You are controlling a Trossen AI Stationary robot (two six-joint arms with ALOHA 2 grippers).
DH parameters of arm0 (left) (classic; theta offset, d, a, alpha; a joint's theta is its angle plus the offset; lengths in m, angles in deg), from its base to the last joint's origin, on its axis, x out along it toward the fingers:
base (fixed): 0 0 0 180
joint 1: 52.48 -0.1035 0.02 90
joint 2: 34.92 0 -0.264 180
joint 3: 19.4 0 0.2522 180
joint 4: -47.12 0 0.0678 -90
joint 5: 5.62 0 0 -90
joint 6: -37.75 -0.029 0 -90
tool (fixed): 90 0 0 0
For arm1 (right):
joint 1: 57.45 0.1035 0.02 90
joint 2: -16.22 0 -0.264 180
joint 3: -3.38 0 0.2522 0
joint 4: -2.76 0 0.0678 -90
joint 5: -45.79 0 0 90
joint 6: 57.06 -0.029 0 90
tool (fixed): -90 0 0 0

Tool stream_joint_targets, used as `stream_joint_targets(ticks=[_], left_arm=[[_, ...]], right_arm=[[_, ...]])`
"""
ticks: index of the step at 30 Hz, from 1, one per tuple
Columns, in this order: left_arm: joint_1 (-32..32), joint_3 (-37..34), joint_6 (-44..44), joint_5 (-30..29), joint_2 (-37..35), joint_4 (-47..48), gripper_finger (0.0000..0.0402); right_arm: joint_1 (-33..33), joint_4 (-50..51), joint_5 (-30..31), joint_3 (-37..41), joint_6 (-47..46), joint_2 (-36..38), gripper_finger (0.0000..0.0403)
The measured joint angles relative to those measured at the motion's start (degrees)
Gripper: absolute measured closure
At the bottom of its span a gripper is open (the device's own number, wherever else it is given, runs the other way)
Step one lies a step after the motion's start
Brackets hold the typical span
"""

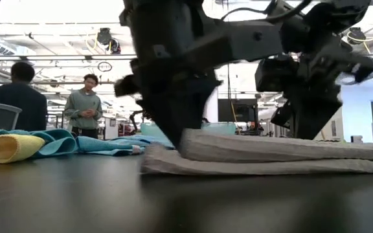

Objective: Fold microfiber towels
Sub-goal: Fold the gray microfiber towel

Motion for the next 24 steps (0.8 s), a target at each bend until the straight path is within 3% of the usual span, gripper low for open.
stream_joint_targets(ticks=[4,10,18,24], left_arm=[[-0.3,-0.1,0.8,-2.3,-1.4,1.7,0.0401],[-1.7,0.0,-2.0,-3.1,-1.9,1.4,0.0401],[-3.5,0.0,-6.0,-3.5,-2.3,2.6,0.0401],[-4.8,0.0,-9.0,-2.9,-2.3,2.7,0.0401]], right_arm=[[1.5,-4.3,-5.5,0.0,-3.6,1.4,0.0403],[3.7,-3.5,-5.3,-0.1,-8.4,7.1,0.0403],[6.5,11.5,6.0,-0.1,-17.2,14.8,0.0403],[6.2,12.4,8.7,-0.1,-19.4,14.4,0.0381]])
